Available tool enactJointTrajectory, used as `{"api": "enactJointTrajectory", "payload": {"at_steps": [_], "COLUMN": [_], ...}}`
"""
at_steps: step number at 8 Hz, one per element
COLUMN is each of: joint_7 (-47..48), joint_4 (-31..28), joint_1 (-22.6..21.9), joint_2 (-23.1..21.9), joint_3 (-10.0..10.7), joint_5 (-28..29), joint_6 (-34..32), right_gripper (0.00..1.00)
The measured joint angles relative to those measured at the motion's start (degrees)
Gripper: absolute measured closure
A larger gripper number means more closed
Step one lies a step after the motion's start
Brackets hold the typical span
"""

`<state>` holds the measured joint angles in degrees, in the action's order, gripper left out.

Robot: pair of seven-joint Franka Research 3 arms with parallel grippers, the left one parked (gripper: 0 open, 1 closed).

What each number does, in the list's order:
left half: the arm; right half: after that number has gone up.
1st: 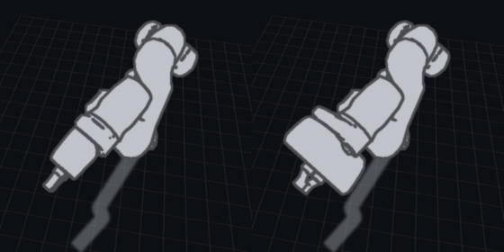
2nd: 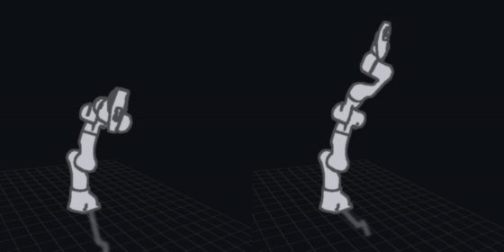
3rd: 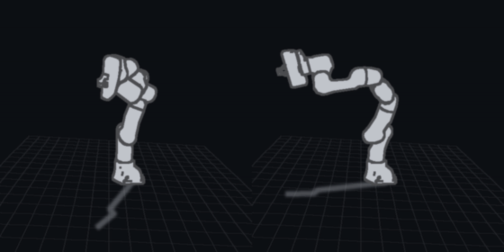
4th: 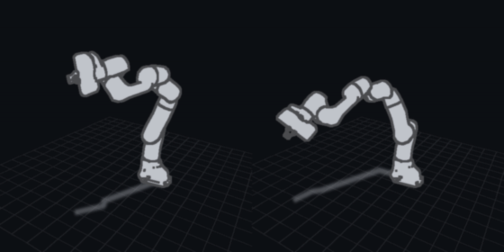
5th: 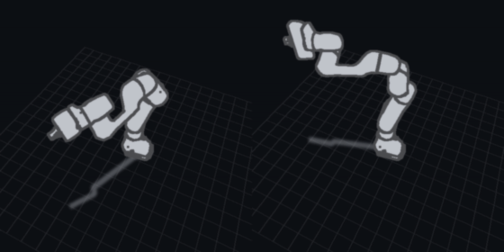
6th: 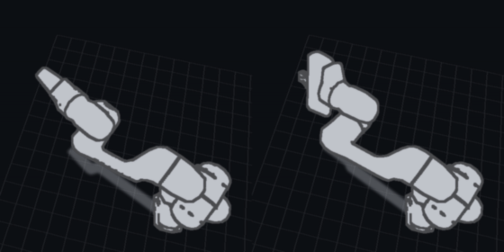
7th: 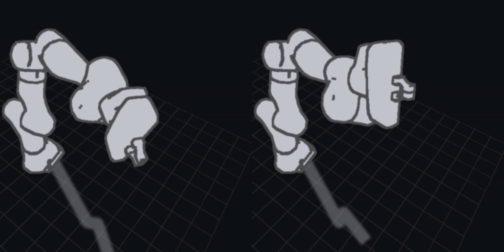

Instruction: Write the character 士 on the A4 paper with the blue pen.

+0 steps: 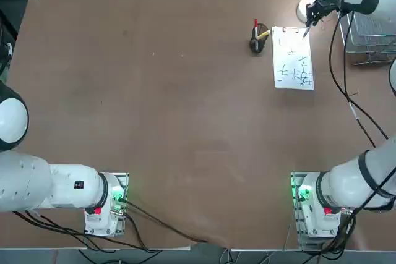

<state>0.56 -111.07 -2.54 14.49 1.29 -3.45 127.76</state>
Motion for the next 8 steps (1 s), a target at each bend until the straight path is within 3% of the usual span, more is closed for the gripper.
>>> {"api": "enactJointTrajectory", "payload": {"at_steps": [6,8], "joint_7": [4.72,6.58], "joint_4": [-7.10,-11.33], "joint_1": [-0.50,-0.50], "joint_2": [-3.11,-4.41], "joint_3": [-0.08,-0.13], "joint_5": [2.13,2.14], "joint_6": [0.42,3.91], "right_gripper": [0.79,0.79]}}
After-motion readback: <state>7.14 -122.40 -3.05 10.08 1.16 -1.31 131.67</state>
